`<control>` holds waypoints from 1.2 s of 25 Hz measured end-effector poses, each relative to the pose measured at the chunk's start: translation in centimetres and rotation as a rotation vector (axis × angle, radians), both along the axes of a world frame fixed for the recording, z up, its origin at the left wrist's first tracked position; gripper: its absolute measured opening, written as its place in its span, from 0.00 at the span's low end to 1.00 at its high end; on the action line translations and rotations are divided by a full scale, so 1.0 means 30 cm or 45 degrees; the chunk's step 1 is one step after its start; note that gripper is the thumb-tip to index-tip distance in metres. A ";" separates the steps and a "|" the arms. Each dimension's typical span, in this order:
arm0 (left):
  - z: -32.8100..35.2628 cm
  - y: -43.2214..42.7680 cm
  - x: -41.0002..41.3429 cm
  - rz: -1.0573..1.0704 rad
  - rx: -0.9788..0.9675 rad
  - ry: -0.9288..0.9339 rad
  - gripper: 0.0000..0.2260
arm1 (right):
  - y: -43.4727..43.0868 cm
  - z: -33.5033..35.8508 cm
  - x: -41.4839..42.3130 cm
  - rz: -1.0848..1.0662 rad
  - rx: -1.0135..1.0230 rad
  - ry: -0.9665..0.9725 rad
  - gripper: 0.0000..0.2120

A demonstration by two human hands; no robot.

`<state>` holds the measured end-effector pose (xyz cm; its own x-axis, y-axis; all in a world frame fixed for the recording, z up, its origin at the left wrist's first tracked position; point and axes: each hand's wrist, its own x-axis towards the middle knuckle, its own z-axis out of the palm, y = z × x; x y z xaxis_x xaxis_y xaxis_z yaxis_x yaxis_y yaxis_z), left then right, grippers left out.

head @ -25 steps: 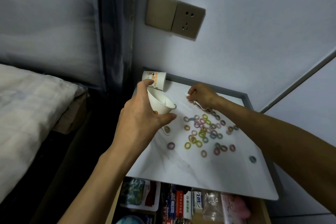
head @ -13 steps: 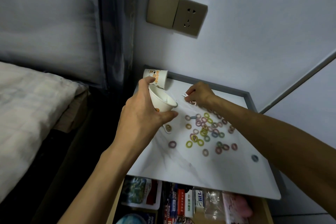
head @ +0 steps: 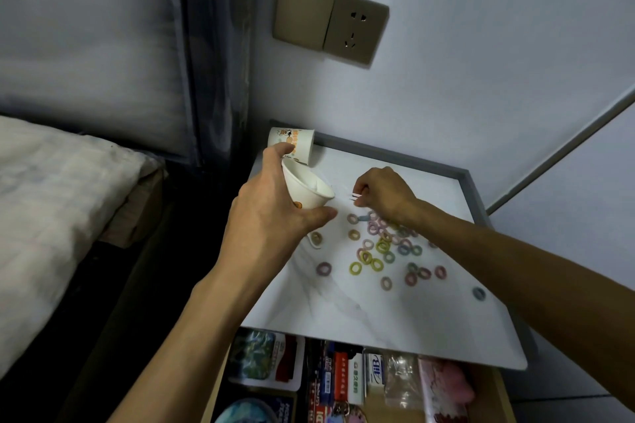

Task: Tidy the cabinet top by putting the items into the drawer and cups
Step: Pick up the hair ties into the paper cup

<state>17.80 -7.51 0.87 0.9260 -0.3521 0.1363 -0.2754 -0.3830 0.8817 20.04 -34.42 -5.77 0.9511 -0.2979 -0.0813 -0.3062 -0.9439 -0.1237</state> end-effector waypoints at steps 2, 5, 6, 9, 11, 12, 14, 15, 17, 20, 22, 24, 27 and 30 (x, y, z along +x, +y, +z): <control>0.000 -0.002 0.000 0.000 -0.002 0.003 0.40 | 0.001 -0.016 -0.013 0.053 -0.087 -0.028 0.08; -0.002 -0.001 0.001 0.001 -0.008 0.003 0.39 | 0.011 -0.047 -0.038 0.231 -0.330 -0.008 0.09; -0.003 0.000 0.001 0.003 -0.011 0.006 0.39 | 0.010 -0.053 -0.048 0.268 -0.361 -0.006 0.09; -0.004 0.002 -0.001 -0.007 -0.019 0.011 0.39 | -0.009 -0.001 -0.060 0.162 -0.250 -0.061 0.06; -0.004 0.005 -0.001 -0.013 -0.008 0.005 0.39 | -0.015 0.094 -0.059 0.063 -0.089 -0.136 0.02; -0.004 0.006 -0.001 -0.013 -0.002 0.004 0.39 | -0.006 0.155 -0.059 0.072 0.012 -0.157 0.02; -0.004 0.004 0.000 -0.018 0.015 -0.001 0.40 | 0.041 0.288 -0.060 0.258 0.156 -0.220 0.04; -0.004 0.003 -0.002 -0.022 0.023 -0.003 0.40 | 0.083 0.353 -0.063 0.362 0.227 -0.236 0.06; -0.005 -0.002 -0.005 -0.031 0.030 -0.007 0.41 | 0.179 0.457 -0.067 0.546 0.320 -0.183 0.08; -0.004 -0.006 -0.010 -0.050 0.006 0.000 0.42 | 0.319 0.514 -0.064 0.782 0.277 0.040 0.10; -0.001 -0.005 -0.011 -0.059 -0.016 0.002 0.41 | 0.362 0.510 -0.056 0.834 0.321 0.081 0.11; 0.000 0.000 -0.008 -0.049 -0.039 0.004 0.39 | 0.342 0.502 -0.044 0.745 0.567 -0.022 0.10; 0.000 0.014 0.000 -0.009 -0.064 0.024 0.39 | 0.236 0.428 -0.005 0.408 0.793 -0.319 0.04; 0.004 0.028 0.005 0.009 -0.085 0.032 0.40 | 0.100 0.228 0.028 0.103 0.297 -0.105 0.07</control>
